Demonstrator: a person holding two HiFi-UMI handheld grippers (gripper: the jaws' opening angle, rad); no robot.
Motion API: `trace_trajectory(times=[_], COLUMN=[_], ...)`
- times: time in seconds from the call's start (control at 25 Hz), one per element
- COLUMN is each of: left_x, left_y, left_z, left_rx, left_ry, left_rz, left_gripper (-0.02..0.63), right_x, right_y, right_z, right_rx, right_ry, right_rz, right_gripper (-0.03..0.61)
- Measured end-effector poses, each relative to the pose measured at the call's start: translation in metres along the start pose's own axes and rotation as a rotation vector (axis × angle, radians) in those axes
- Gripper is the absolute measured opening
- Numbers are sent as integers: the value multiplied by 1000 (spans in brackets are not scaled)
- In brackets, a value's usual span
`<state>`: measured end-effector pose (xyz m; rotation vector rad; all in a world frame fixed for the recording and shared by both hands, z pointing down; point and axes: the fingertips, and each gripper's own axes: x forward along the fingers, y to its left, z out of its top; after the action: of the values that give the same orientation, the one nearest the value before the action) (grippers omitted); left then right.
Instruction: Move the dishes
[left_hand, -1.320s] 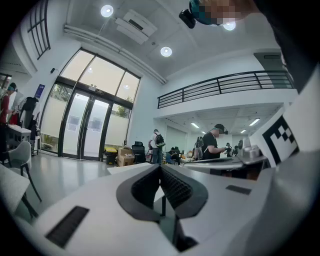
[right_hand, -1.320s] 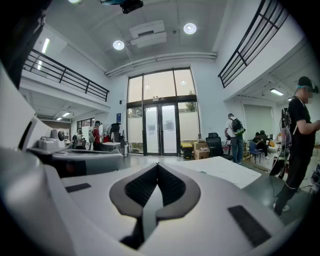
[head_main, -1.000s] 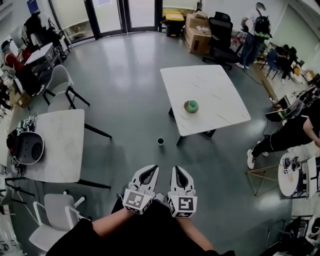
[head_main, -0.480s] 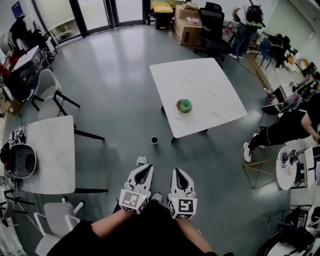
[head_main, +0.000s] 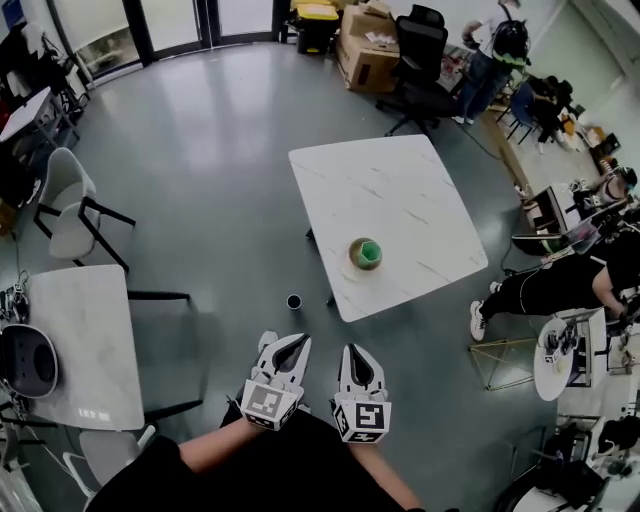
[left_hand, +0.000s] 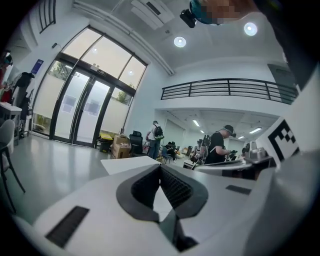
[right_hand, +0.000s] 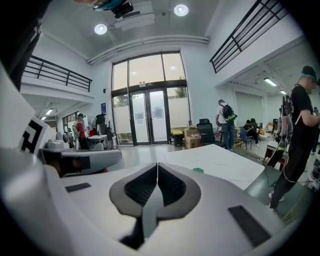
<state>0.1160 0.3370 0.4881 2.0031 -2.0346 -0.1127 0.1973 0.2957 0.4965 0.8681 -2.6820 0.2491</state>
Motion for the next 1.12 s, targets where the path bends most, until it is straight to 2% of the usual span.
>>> trace_trajectory(times=[0.32, 0.56, 0.8, 1.12], left_x=[62, 91, 118, 180], left_y=[79, 114, 129, 121], left_z=[25, 33, 32, 28], left_rx=[-21, -26, -38, 27], left_ry=[19, 36, 60, 104], left_rz=[-70, -110, -106, -132], left_gripper=[17, 17, 17, 17], right_x=[97, 134, 152, 184], right_y=[-17, -31, -64, -120], right_z=[26, 24, 7, -3], right_rx=[47, 78, 121, 176], right_ry=[46, 83, 139, 163], right_rz=[-88, -148, -205, -229], right_gripper=[18, 18, 18, 18])
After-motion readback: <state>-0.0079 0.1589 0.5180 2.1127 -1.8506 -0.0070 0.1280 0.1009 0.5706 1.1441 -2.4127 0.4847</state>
